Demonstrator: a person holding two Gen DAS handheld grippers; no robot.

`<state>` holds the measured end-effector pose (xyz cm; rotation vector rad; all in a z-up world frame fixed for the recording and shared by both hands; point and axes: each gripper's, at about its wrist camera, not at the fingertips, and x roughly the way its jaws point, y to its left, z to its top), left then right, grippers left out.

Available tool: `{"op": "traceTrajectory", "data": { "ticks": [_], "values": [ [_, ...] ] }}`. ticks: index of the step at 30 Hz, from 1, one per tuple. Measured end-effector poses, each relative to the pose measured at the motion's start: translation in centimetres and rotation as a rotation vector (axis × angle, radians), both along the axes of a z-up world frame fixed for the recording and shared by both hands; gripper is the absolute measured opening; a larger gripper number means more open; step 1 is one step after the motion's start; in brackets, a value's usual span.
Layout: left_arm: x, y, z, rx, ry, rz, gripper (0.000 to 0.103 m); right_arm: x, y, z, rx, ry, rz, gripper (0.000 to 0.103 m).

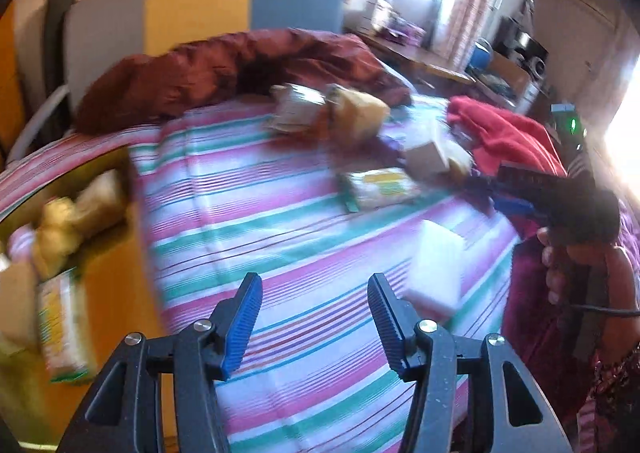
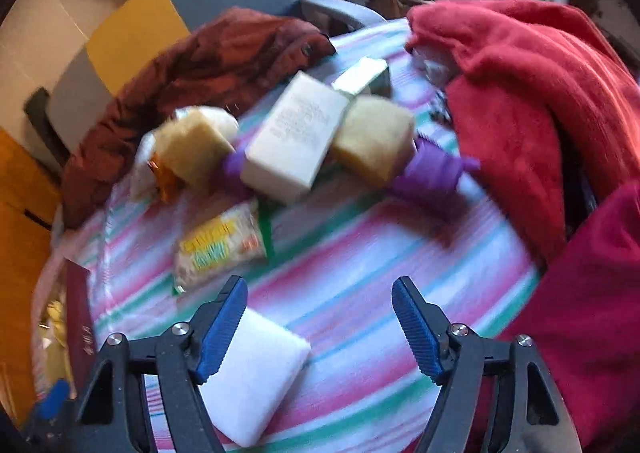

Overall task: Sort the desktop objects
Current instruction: 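Move the left gripper to the pile and grasp the white eraser sponge, then hold the eraser sponge with the left gripper while the right gripper grasps another WEIDAN cracker packet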

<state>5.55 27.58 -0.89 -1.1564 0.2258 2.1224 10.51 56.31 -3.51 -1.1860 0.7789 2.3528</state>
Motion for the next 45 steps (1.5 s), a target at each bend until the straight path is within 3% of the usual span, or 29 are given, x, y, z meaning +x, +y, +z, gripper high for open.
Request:
{"op": "traceTrajectory", "data": {
  "ticks": [3,7,11,14,17,24,28,35,41,45],
  "values": [
    [0.6,3.8,-1.2,-0.041,-0.008,-0.094,0.064,0.7,0.4,-0.1,0.008,0.058,0.007,0.088],
    [1.9,8.4,-2.9,-0.121,0.007,-0.225,0.064,0.4,0.8,-0.8,-0.104,0.132,0.006,0.089],
    [2.6,12.0,-4.7,-0.139,-0.028,-0.314,0.064,0.8,1.0,-0.3,-0.071,0.151,-0.032,0.090],
    [3.0,13.4,-5.5,-0.109,-0.060,-0.353,0.064,1.3,1.7,-0.3,-0.108,0.183,-0.068,0.090],
    [3.3,14.2,-6.6,-0.154,-0.028,-0.354,0.062,1.6,2.4,-0.5,-0.143,0.199,-0.093,0.090],
    [4.0,13.1,-6.8,-0.096,0.036,-0.398,0.058,1.4,2.5,-0.8,-0.155,0.187,-0.093,0.090],
    [3.2,11.3,-6.8,-0.088,0.054,-0.361,0.057,1.0,2.1,-0.8,-0.139,0.171,-0.066,0.090],
    [0.9,4.9,-6.9,-0.044,0.111,-0.190,0.057,-1.3,-0.6,-1.6,-0.079,0.066,0.083,0.090],
    [-0.1,3.3,-7.1,0.034,0.087,-0.131,0.057,-5.8,-3.6,-1.8,-0.004,-0.008,0.267,0.089],
    [-0.6,1.8,-7.0,0.059,0.095,-0.067,0.057,-9.3,-3.3,-2.7,0.056,-0.052,0.272,0.086]
  ]
}}
